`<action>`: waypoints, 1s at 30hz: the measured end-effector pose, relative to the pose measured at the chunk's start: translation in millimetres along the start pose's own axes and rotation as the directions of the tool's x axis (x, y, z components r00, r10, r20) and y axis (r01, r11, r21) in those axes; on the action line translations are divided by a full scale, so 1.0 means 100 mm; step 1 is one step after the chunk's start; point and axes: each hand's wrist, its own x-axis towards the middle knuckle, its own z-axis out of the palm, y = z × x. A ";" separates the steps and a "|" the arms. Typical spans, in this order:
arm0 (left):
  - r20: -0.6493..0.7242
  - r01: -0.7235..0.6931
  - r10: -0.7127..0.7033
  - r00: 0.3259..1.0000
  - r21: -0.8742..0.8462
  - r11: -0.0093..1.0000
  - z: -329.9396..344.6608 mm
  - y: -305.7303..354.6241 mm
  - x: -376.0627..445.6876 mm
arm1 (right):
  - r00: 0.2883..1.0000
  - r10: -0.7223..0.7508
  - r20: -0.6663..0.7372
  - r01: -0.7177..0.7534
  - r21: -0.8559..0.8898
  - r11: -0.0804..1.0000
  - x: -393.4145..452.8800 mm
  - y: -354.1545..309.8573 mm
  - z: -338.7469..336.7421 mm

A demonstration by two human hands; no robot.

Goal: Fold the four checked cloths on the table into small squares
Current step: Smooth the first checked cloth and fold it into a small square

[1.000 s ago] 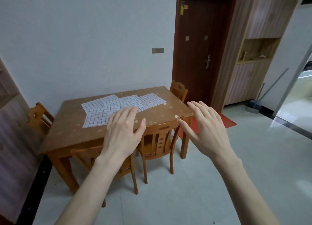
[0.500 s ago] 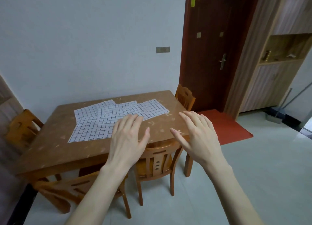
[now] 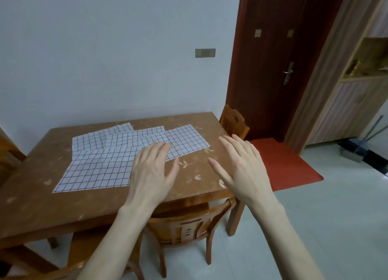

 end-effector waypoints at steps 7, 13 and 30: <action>0.014 0.084 -0.084 0.996 -0.003 0.996 0.74 -0.56 0.88 | 0.997 -0.043 0.062 0.039 0.058 0.998 0.96 0.40 0.82; 0.018 0.107 -0.107 0.994 0.010 0.994 1.24 -0.90 1.60 | 0.993 -0.068 0.102 0.059 0.088 0.994 1.68 0.66 1.49; 0.103 0.299 -0.305 0.947 0.066 0.952 2.84 -1.39 2.76 | 0.946 -0.195 0.261 0.128 0.253 0.959 3.18 1.57 3.30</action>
